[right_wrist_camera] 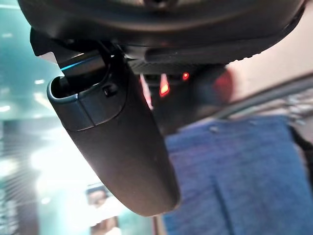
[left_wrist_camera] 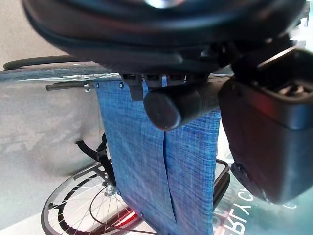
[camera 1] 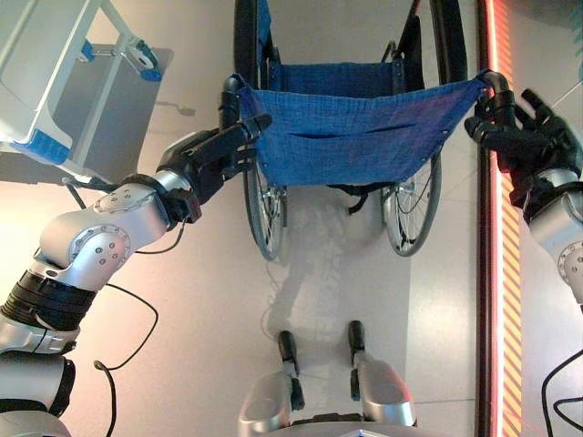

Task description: Push the wheelchair next to the bed

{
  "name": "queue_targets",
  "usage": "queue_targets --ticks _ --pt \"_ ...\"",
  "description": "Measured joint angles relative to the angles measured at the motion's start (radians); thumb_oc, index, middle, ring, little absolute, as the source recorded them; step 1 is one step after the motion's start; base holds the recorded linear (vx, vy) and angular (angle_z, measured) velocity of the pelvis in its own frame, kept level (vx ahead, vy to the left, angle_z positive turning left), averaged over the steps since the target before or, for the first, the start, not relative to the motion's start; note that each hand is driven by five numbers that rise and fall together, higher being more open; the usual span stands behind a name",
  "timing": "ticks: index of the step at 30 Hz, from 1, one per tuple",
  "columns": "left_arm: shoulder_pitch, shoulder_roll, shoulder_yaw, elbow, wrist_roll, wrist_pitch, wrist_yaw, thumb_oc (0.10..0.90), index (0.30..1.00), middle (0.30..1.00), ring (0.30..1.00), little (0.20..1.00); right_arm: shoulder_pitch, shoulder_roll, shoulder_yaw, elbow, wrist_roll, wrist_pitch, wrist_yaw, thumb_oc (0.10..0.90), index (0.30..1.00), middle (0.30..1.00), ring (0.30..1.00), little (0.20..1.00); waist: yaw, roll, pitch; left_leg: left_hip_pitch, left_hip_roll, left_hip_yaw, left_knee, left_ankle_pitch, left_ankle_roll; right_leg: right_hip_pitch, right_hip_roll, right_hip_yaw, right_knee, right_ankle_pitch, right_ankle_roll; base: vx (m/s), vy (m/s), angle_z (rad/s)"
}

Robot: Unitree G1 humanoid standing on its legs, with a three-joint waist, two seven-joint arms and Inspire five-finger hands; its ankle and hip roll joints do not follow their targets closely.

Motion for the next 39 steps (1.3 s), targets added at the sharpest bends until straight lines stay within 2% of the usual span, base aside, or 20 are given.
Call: queue_targets --ticks 14,22,27,33,34,35,36,37,38,39 --pt "0.0 0.0 0.0 0.011 -0.001 -0.008 -0.014 0.8 0.9 0.9 0.9 0.9 0.0 -0.004 0.004 0.004 -0.016 0.03 0.018 0.8 0.9 0.9 0.9 0.9 0.0 0.0 0.0 -0.001 0.001 -0.001 0.001 0.0 0.0 -0.001 0.001 0.0 0.0 0.0 0.0 0.0 0.0 0.0" --pt "-0.004 0.0 -0.003 0.021 -0.005 -0.014 -0.022 0.8 0.9 0.9 0.9 0.9 -0.081 -0.065 0.087 0.063 -0.027 0.057 0.021 0.8 0.9 0.9 0.9 0.9 -0.001 0.0 0.0 -0.002 0.001 -0.002 0.003 0.0 0.0 0.0 0.001 -0.001 0.0 0.001 -0.001 0.0 0.0 0.0" --pt "-0.062 0.01 -0.057 0.037 -0.017 -0.016 -0.043 0.8 0.9 0.9 0.9 0.9 -0.162 -0.136 0.151 0.136 -0.051 0.082 0.024 0.8 0.9 0.9 0.9 0.9 0.023 0.001 0.0 -0.008 0.001 -0.007 0.01 0.0 0.0 -0.001 0.001 -0.006 0.0 0.001 -0.002 0.0 -0.013 0.03" --pt "-0.119 0.044 -0.107 0.054 -0.064 -0.016 -0.073 0.8 0.9 0.9 0.9 0.9 -0.278 -0.182 0.209 0.264 -0.051 0.116 0.064 0.8 0.9 0.9 0.9 0.9 0.03 0.001 0.0 -0.018 -0.003 -0.025 0.013 0.002 0.003 -0.001 -0.003 -0.027 0.0 0.001 -0.002 0.01 -0.007 0.08" --pt "-0.131 0.053 -0.123 0.056 -0.065 -0.016 -0.08 0.8 0.9 0.9 0.9 0.9 -0.302 -0.183 0.219 0.293 -0.052 0.12 0.069 0.58 0.571 0.571 0.571 0.571 0.033 0.001 0.0 -0.019 -0.003 -0.025 0.013 0.002 0.003 -0.001 -0.003 -0.027 0.0 0.001 -0.002 0.0 0.0 0.0" --pt "-0.143 0.055 -0.132 0.065 -0.065 -0.016 -0.086 0.8 0.9 0.9 0.9 0.9 -0.323 -0.184 0.237 0.314 -0.053 0.12 0.073 0.486 0.429 0.429 0.429 0.429 0.034 0.001 0.0 -0.018 -0.003 -0.026 0.013 0.002 0.003 -0.001 -0.003 -0.027 0.0 0.001 -0.002 0.0 0.0 0.0" --pt "-0.154 0.055 -0.138 0.074 -0.065 -0.016 -0.09 0.745 0.818 0.818 0.818 0.818 -0.333 -0.188 0.244 0.323 -0.053 0.124 0.076 0.4 0.3 0.3 0.3 0.3 0.035 0.001 0.0 -0.019 -0.003 -0.026 0.013 0.002 0.003 -0.001 -0.003 -0.028 0.0 0.001 -0.002 0.0 0.0 0.0" --pt "-0.181 0.057 -0.162 0.092 -0.065 -0.016 -0.096 0.588 0.582 0.582 0.582 0.582 -0.353 -0.195 0.26 0.339 -0.053 0.131 0.09 0.4 0.3 0.3 0.3 0.3 0.039 0.001 0.0 -0.02 -0.003 -0.026 0.013 0.002 0.003 -0.001 -0.003 -0.028 0.0 0.001 -0.002 0.0 0.0 0.0" --pt "-0.192 0.057 -0.172 0.1 -0.064 -0.015 -0.097 0.558 0.538 0.538 0.538 0.538 -0.368 -0.199 0.277 0.35 -0.054 0.134 0.097 0.4 0.3 0.3 0.3 0.3 0.043 0.001 0.0 -0.02 -0.003 -0.027 0.013 0.002 0.003 -0.001 -0.003 -0.028 0.0 0.001 -0.002 0.0 0.0 0.0" --pt "-0.198 0.057 -0.175 0.104 -0.064 -0.015 -0.099 0.4 0.3 0.3 0.3 0.3 -0.382 -0.201 0.283 0.358 -0.055 0.141 0.104 0.4 0.3 0.3 0.3 0.3 0.044 0.001 0.0 -0.02 -0.003 -0.027 0.013 0.002 0.003 -0.002 -0.003 -0.028 0.0 0.001 -0.002 0.0 0.0 0.0"
